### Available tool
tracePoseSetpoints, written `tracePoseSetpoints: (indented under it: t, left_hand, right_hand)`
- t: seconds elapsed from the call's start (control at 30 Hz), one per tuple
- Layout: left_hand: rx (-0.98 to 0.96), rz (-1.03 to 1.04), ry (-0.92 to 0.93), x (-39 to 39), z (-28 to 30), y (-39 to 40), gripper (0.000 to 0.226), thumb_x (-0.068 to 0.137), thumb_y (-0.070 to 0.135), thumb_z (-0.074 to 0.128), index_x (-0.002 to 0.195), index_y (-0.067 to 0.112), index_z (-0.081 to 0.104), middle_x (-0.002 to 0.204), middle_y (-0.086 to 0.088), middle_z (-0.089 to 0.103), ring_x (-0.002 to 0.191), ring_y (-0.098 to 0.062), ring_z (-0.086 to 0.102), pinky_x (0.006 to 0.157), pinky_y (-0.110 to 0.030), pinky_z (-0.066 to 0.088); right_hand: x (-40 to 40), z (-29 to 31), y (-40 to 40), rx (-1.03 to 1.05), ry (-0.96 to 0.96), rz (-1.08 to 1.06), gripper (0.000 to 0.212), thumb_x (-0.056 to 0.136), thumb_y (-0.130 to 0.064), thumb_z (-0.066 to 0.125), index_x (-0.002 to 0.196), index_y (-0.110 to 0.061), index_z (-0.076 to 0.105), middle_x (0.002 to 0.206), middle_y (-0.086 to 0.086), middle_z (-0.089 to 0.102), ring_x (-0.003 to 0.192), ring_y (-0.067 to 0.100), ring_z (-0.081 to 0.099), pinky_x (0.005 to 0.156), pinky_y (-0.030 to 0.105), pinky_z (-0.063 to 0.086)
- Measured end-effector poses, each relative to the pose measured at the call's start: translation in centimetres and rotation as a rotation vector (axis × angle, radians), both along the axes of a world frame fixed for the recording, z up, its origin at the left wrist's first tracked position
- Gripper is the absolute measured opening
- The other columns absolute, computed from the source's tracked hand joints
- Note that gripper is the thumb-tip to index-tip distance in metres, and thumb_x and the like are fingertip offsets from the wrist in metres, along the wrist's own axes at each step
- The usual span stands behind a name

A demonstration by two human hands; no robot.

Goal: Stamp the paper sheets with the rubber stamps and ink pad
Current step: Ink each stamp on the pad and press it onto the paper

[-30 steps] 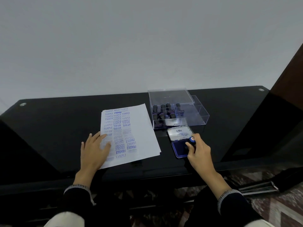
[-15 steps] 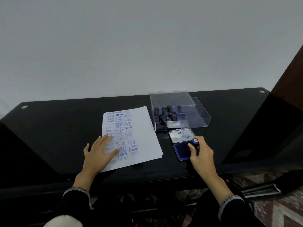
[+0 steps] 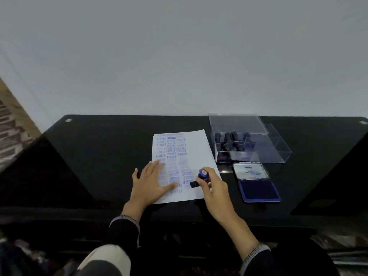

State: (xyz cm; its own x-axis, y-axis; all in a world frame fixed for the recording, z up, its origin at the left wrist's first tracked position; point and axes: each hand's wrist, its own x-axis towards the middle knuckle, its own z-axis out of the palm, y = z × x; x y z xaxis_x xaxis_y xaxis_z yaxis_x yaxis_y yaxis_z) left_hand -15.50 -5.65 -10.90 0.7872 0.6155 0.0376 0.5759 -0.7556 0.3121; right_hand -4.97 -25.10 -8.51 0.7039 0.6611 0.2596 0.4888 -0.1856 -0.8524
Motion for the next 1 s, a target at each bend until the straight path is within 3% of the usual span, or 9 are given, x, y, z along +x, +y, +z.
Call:
tracePoseSetpoints:
  t: [0.17,0.57,0.9,1.0]
  left_hand:
    - [-0.002,-0.001,-0.011,0.0,-0.2,0.2,0.119,0.052,0.1,0.017,0.15,0.032,0.022,0.159,0.012,0.014,0.146,-0.009,0.008,0.117,-0.051,-0.002]
    - [0.017,-0.003,-0.004,0.2,-0.5,0.4,0.117,0.054,0.098,0.019,0.15,0.03,0.022,0.159,0.01,0.015,0.147,-0.012,0.009,0.116,-0.054,-0.002]
    - [0.031,-0.001,-0.018,0.2,-0.6,0.3,0.111,0.06,0.096,0.024,0.149,0.03,0.023,0.159,0.011,0.016,0.146,-0.011,0.01,0.116,-0.054,-0.001]
    - [0.017,0.002,-0.016,0.2,-0.5,0.3,0.103,0.068,0.09,0.036,0.15,0.029,0.023,0.159,0.011,0.015,0.146,-0.011,0.009,0.117,-0.053,-0.002]
  right_hand:
    - [-0.7,-0.2,0.7,-0.13,-0.189,0.009,0.012,0.096,-0.03,0.053,0.107,-0.028,0.049,0.081,-0.02,0.05,0.082,0.004,0.049,0.069,0.022,0.041]
    - [-1.5,-0.3,1.3,-0.187,-0.224,-0.032,0.019,0.095,-0.03,0.054,0.113,-0.024,0.052,0.082,-0.022,0.043,0.082,0.008,0.05,0.066,0.013,0.036]
    - [-1.7,-0.6,1.3,-0.18,-0.227,-0.033,0.023,0.094,-0.03,0.056,0.115,-0.021,0.054,0.092,-0.012,0.051,0.088,0.011,0.056,0.075,0.02,0.045]
    - [-1.8,-0.6,1.4,-0.185,-0.236,-0.029,0.025,0.094,-0.03,0.056,0.118,-0.022,0.054,0.093,-0.013,0.05,0.089,0.01,0.055,0.076,0.019,0.044]
